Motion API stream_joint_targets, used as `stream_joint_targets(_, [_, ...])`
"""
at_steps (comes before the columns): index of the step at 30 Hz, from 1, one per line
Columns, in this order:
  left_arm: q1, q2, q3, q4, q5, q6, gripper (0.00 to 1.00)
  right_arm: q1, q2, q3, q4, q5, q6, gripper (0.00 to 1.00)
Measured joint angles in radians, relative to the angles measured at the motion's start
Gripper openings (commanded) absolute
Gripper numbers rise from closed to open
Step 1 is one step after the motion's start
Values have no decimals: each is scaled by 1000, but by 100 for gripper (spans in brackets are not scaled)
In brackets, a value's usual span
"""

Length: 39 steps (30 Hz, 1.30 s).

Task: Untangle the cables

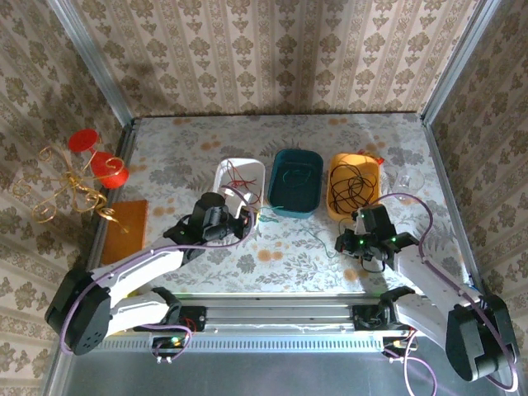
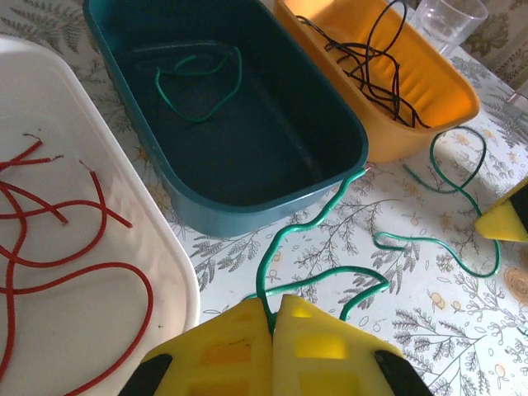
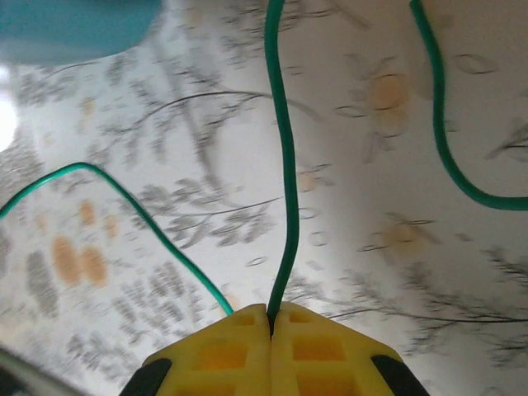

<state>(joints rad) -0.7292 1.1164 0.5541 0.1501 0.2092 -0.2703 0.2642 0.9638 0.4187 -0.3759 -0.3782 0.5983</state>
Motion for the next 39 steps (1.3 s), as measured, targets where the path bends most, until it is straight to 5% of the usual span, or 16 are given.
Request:
stream_joint_targets(12, [30,-37,-41,56,-111,-65,0,146,1,146,13,-148,0,8])
stream_joint_targets(23, [31,-133,-44,5,-250,-76,0,98,552,633,2,55,-28,10])
stream_joint_targets(30, [31,-152,-44,-25,-251,-75,0,97,774,845,-92,145,-65,49])
stream_joint_targets(39, [30,-100,-44,2,-200,-99,0,137,600,769,-120,140,-111,53])
